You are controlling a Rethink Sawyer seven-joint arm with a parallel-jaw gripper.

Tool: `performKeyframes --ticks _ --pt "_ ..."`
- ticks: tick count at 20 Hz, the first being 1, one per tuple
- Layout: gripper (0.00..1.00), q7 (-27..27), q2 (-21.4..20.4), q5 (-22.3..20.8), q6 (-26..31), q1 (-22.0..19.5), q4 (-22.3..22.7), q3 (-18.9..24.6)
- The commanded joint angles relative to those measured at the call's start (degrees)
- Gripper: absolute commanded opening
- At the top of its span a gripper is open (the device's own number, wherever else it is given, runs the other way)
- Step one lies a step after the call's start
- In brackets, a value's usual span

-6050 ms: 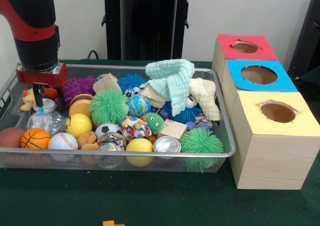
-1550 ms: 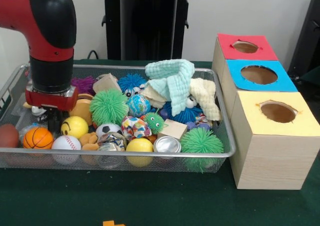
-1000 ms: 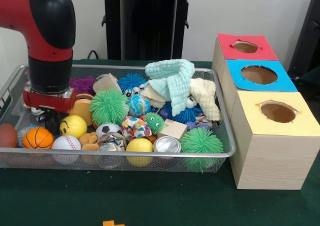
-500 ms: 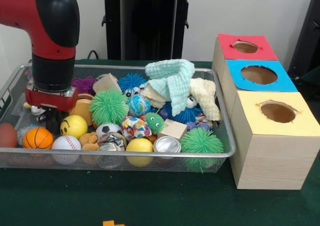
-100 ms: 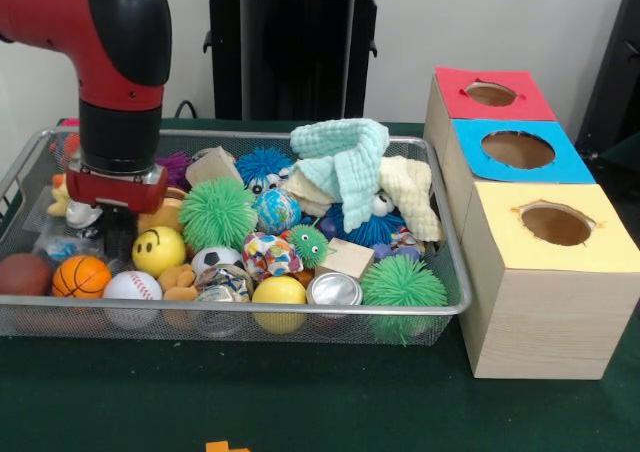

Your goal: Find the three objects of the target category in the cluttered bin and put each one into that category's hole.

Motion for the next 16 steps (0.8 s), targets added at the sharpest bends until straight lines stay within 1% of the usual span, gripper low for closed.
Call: performKeyframes --ticks 1,4,10,16 --pt "1.00 8.5 6.2 0.0 1.1 0.3 7.5 2.1" --pt "1.00 7.8 7.1 0.2 2.3 0.1 6.6 2.3" --pt "1.00 7.7 6.9 1.1 4.0 0.0 6.8 2.6" --pt "1.00 7.0 5.0 1.0 4.6 -1.0 9.6 3.3"
